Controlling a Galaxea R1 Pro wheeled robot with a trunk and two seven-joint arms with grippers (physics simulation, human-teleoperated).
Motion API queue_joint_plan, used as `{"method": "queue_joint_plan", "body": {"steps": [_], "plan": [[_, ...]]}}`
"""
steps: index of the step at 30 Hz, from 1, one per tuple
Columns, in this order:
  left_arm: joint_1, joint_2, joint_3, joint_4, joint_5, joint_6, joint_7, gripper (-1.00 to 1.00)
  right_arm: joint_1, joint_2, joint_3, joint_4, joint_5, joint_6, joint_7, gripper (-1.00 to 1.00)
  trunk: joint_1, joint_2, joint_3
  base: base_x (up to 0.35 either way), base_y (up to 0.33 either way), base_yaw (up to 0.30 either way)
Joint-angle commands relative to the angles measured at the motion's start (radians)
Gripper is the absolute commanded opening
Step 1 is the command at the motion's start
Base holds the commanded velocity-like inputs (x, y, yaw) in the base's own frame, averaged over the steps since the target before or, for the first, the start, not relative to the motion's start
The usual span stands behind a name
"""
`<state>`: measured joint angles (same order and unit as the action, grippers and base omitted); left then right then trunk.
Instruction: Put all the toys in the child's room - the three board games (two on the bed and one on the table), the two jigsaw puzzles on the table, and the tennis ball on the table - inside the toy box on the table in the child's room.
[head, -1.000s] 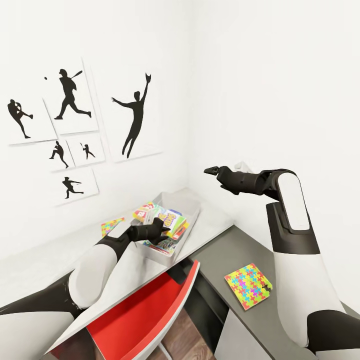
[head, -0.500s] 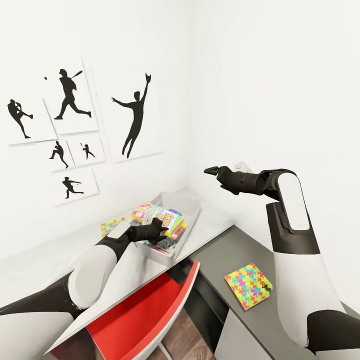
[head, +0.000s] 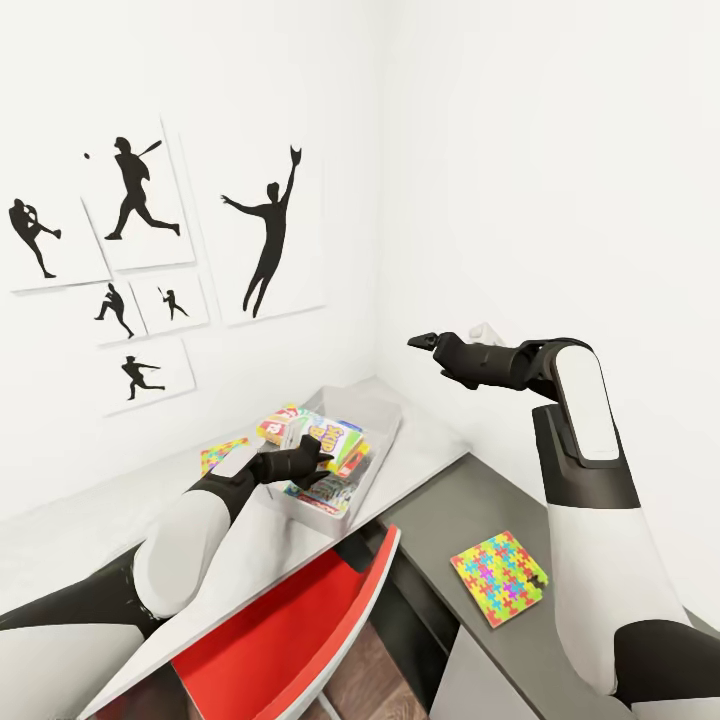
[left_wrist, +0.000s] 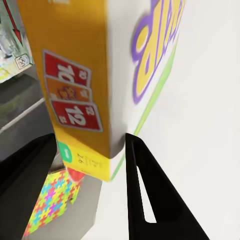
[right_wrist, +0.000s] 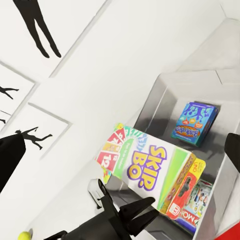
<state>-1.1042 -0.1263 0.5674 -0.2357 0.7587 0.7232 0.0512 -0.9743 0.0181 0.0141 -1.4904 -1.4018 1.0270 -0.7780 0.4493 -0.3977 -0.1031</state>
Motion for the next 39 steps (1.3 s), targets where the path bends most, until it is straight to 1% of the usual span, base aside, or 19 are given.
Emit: {"method": "queue_joint_plan", "body": {"steps": [1,4,8,9,11,14,16,18,19,21,22,26,28,31,35,36,37,39], "plan": [[-0.001,0.008,0.004,-0.002,0.007,0.007,0.005,-1.00,-0.001,0.000,0.000,-0.001,-0.008,0.002,-0.010,1.00,0.001,-0.002,-0.002,0.004,0.000,0.000],[0.000,0.041,0.003,-0.002,0.005,0.027,0.005,-1.00,-0.001,0.000,0.000,-0.001,-0.008,0.002,-0.010,1.00,0.001,-0.002,-0.002,0.002,0.000,0.000],[0.000,0.092,0.001,-0.002,-0.001,0.122,0.005,-1.00,-0.001,0.000,0.000,0.006,-0.008,0.002,-0.010,1.00,0.001,-0.002,-0.002,0.000,0.000,0.000],[0.000,0.096,0.001,-0.002,-0.002,0.134,0.004,-1.00,-0.001,0.000,0.000,0.007,-0.008,0.002,-0.010,1.00,0.001,-0.002,-0.002,0.000,0.000,0.000],[0.000,0.115,-0.003,-0.003,-0.004,0.181,0.003,-1.00,-0.001,0.003,0.000,0.011,-0.008,0.002,-0.010,1.00,0.001,-0.002,-0.002,0.000,0.000,0.000],[0.000,0.122,-0.008,-0.004,-0.006,0.213,0.003,-1.00,-0.001,0.012,0.000,0.014,-0.008,0.002,-0.010,1.00,0.001,-0.002,-0.002,0.000,0.000,0.000],[0.000,0.124,-0.012,-0.005,-0.007,0.224,0.003,-1.00,-0.001,0.016,0.000,0.015,-0.008,0.002,-0.010,1.00,0.001,-0.002,-0.002,0.000,0.000,0.000],[0.000,0.125,-0.023,-0.007,-0.007,0.231,0.001,-1.00,-0.001,0.021,0.000,0.016,-0.008,0.002,-0.010,1.00,0.001,-0.002,-0.002,0.000,0.000,0.000],[0.000,0.126,-0.035,-0.008,-0.007,0.232,-0.001,-1.00,-0.001,0.023,0.000,0.016,-0.008,0.002,-0.010,1.00,0.001,-0.002,-0.002,0.000,0.000,0.000],[0.000,0.126,-0.071,-0.010,-0.007,0.234,-0.012,-1.00,-0.001,0.024,0.000,0.016,-0.008,0.002,-0.010,1.00,0.001,-0.002,-0.002,0.000,0.000,0.000],[0.000,0.126,-0.081,-0.011,-0.007,0.234,-0.017,-1.00,-0.002,0.024,0.000,0.016,-0.008,0.002,-0.010,1.00,0.001,-0.002,-0.002,0.000,0.000,0.000],[-0.001,0.127,-0.165,-0.015,-0.008,0.235,-0.077,-1.00,-0.001,0.025,0.000,0.016,-0.008,0.002,-0.011,1.00,0.001,-0.002,-0.002,0.000,0.000,0.000],[-0.001,0.127,-0.195,-0.021,-0.008,0.235,-0.099,-1.00,-0.002,0.025,0.000,0.016,-0.008,0.002,-0.011,1.00,0.001,-0.002,-0.002,0.000,0.000,0.000],[-0.003,0.127,-0.214,-0.033,-0.009,0.235,-0.111,-1.00,-0.001,0.025,0.000,0.016,-0.008,0.002,-0.011,1.00,0.001,-0.002,-0.002,0.000,0.000,0.000],[-0.003,0.126,-0.225,-0.054,-0.009,0.236,-0.115,-1.00,-0.002,0.025,0.000,0.016,-0.008,0.002,-0.011,1.00,0.001,-0.002,-0.002,0.000,0.000,0.000],[-0.005,0.126,-0.234,-0.057,-0.009,0.237,-0.116,-1.00,-0.002,0.025,0.000,0.016,-0.008,0.002,-0.012,1.00,0.001,-0.002,-0.002,0.000,0.000,0.000],[-0.008,0.127,-0.254,-0.060,-0.009,0.243,-0.117,-1.00,-0.002,0.025,0.000,0.016,-0.008,0.002,-0.012,1.00,0.001,-0.002,-0.002,0.000,0.000,0.000],[-0.010,0.128,-0.277,-0.062,-0.009,0.250,-0.117,-1.00,-0.002,0.025,0.000,0.016,-0.008,0.002,-0.012,1.00,0.001,-0.002,-0.002,0.000,0.000,0.000]]}}
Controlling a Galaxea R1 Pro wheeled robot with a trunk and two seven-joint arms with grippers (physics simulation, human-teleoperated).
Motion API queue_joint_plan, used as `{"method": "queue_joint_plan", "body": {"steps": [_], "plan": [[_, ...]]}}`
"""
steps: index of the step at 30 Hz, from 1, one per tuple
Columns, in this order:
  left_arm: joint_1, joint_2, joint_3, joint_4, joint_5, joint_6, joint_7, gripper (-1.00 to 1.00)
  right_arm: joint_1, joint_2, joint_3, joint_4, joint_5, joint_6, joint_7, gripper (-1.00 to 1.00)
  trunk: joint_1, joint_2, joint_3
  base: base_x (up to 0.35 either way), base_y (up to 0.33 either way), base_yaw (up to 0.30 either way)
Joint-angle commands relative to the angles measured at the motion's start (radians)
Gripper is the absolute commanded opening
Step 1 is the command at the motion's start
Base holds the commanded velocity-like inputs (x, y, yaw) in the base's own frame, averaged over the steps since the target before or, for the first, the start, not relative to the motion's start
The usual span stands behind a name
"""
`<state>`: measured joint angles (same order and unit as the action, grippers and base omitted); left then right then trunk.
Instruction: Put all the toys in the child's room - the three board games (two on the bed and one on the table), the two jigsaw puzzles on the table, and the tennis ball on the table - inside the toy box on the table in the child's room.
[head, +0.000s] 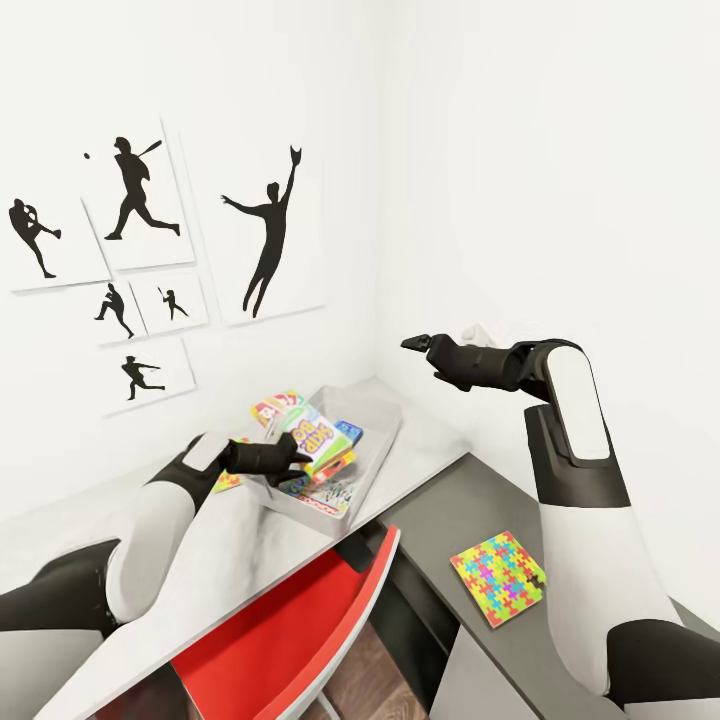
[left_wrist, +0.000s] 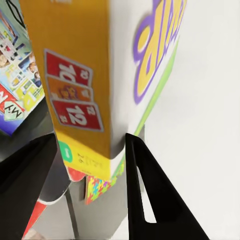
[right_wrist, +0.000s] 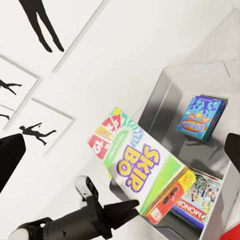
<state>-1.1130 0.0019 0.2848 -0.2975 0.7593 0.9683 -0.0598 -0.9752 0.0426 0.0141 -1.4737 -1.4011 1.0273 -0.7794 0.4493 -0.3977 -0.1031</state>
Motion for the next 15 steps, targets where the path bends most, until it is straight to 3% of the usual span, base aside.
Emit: {"method": "queue_joint_plan", "body": {"steps": [1,8,15], "plan": [[-0.002,0.000,-0.007,-0.001,-0.009,0.008,-0.006,-1.00,-0.001,0.000,0.000,-0.001,-0.009,0.002,-0.011,1.00,0.001,-0.002,-0.002,0.000,0.000,0.000],[-0.008,0.008,-0.040,-0.003,-0.021,0.049,-0.005,-1.00,-0.002,0.000,0.000,-0.001,-0.009,0.002,-0.011,1.00,0.001,-0.002,-0.002,0.000,0.000,0.000],[-0.049,0.026,-0.143,-0.003,-0.046,0.065,-0.007,-1.00,-0.002,0.000,0.000,-0.001,-0.009,0.002,-0.010,1.00,0.001,-0.002,-0.002,0.000,0.000,0.000]]}}
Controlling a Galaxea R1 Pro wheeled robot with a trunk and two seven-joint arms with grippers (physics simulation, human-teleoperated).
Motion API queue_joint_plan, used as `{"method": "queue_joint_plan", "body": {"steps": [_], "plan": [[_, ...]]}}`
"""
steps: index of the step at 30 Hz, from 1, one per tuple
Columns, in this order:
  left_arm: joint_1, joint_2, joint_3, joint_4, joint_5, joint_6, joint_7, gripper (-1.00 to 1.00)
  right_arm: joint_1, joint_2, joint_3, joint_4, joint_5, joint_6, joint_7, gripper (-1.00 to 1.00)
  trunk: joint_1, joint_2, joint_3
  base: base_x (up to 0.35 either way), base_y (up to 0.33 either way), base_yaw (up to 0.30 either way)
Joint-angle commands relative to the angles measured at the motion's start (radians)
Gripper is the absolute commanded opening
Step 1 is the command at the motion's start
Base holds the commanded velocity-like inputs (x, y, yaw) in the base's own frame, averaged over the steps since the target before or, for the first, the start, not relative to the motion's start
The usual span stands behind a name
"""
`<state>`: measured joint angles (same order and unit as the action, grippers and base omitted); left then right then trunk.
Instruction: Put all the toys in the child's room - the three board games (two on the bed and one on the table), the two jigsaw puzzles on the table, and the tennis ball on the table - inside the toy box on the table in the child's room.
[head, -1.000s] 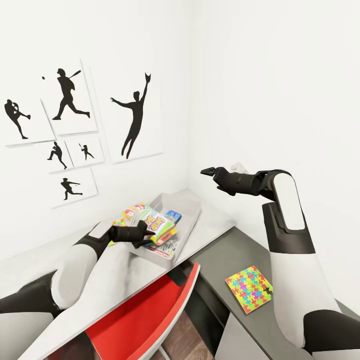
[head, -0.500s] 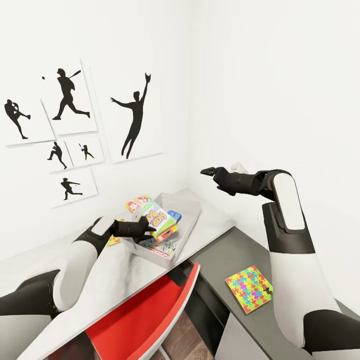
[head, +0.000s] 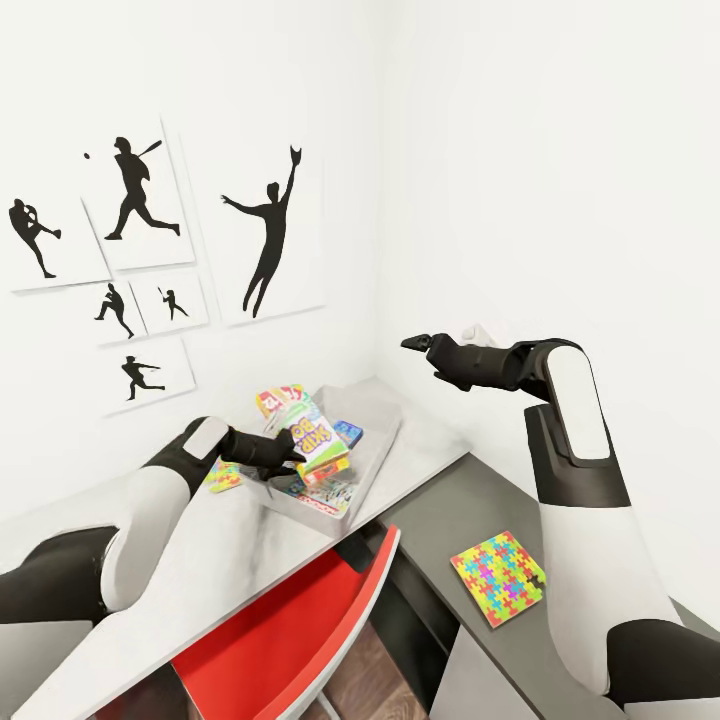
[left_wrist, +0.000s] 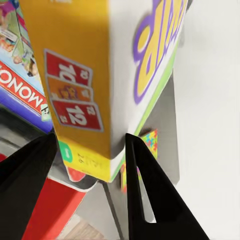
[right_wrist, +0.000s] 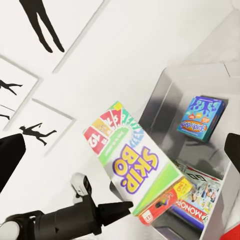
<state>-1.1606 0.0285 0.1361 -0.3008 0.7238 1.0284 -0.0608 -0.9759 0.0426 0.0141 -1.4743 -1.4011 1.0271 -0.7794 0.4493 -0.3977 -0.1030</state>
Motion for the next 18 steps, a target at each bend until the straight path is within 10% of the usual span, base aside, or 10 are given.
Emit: {"method": "queue_joint_plan", "body": {"steps": [1,8,18], "plan": [[-0.008,0.005,0.001,0.000,-0.012,0.005,-0.006,-1.00,-0.001,0.000,0.000,-0.001,-0.009,0.002,-0.011,1.00,0.001,-0.002,-0.002,0.000,0.000,0.000],[-0.046,0.018,-0.048,-0.007,-0.013,0.008,-0.008,-1.00,-0.001,0.000,0.000,-0.001,-0.009,0.002,-0.011,1.00,0.001,-0.002,-0.002,0.000,0.000,0.000],[-0.060,0.018,-0.289,-0.060,-0.016,0.010,-0.165,-1.00,-0.001,0.000,0.000,-0.002,-0.009,0.002,-0.011,1.00,0.001,-0.002,-0.002,0.000,0.000,0.000]]}}
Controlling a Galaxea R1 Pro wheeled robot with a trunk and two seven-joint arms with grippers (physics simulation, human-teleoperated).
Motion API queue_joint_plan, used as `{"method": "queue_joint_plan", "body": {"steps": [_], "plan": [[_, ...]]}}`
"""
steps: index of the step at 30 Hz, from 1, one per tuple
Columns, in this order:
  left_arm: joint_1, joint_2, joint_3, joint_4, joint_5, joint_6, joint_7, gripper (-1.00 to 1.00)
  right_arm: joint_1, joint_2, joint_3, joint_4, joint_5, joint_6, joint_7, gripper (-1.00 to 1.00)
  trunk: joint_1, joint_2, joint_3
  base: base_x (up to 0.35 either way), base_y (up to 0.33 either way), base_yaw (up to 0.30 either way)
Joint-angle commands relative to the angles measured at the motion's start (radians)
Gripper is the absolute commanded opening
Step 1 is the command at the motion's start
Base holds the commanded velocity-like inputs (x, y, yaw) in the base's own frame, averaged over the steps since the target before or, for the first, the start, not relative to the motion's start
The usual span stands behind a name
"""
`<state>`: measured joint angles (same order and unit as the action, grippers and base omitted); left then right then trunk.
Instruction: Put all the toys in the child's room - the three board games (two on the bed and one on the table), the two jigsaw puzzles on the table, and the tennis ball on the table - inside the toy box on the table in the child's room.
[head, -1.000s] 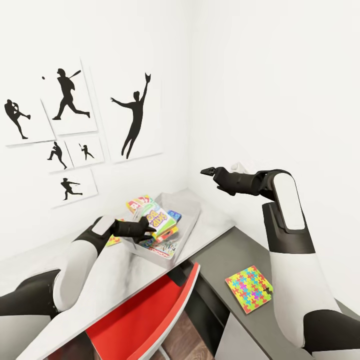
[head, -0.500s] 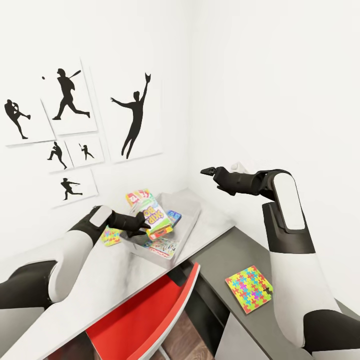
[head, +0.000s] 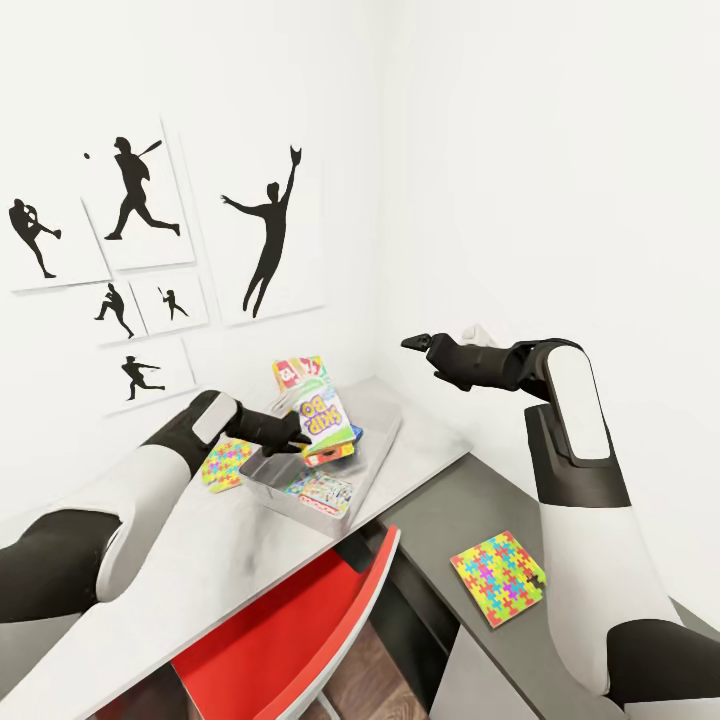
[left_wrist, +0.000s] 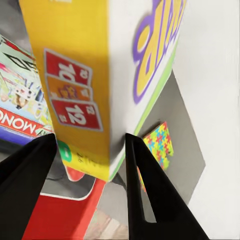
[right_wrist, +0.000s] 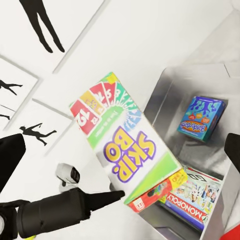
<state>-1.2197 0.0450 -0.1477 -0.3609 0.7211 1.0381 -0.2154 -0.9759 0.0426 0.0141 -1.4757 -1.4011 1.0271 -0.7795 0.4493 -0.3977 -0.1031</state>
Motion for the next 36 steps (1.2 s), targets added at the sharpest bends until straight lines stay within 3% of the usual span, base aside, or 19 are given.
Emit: {"method": "queue_joint_plan", "body": {"steps": [1,5,10,20,30,36], "plan": [[-0.001,0.003,-0.056,-0.001,-0.019,0.000,-0.056,-1.00,-0.001,0.000,0.000,0.000,-0.009,0.002,-0.010,1.00,0.001,-0.002,-0.002,0.000,0.000,0.000],[-0.001,0.011,-0.124,-0.002,-0.029,-0.001,-0.121,-1.00,-0.001,0.000,0.000,0.000,-0.009,0.002,-0.010,1.00,0.001,-0.002,-0.002,0.000,0.000,0.000],[-0.001,0.033,-0.152,-0.001,-0.045,-0.001,-0.150,-1.00,-0.001,0.000,0.000,-0.001,-0.009,0.002,-0.010,1.00,0.001,-0.002,-0.002,0.000,0.000,0.000],[-0.001,0.058,-0.244,-0.001,-0.117,-0.004,-0.215,-1.00,-0.001,0.010,0.000,-0.001,-0.009,0.003,-0.010,1.00,0.001,-0.002,-0.002,0.000,0.000,0.000],[-0.001,0.063,-0.257,0.007,-0.137,-0.003,-0.335,-1.00,-0.001,0.021,0.000,-0.001,-0.007,0.004,-0.010,1.00,0.001,-0.002,-0.002,0.000,0.000,0.000],[-0.001,0.087,-0.259,0.008,-0.146,-0.001,-0.446,-1.00,-0.001,0.022,0.000,-0.001,-0.007,0.004,-0.010,1.00,0.001,-0.002,-0.002,0.000,0.000,0.000]]}}
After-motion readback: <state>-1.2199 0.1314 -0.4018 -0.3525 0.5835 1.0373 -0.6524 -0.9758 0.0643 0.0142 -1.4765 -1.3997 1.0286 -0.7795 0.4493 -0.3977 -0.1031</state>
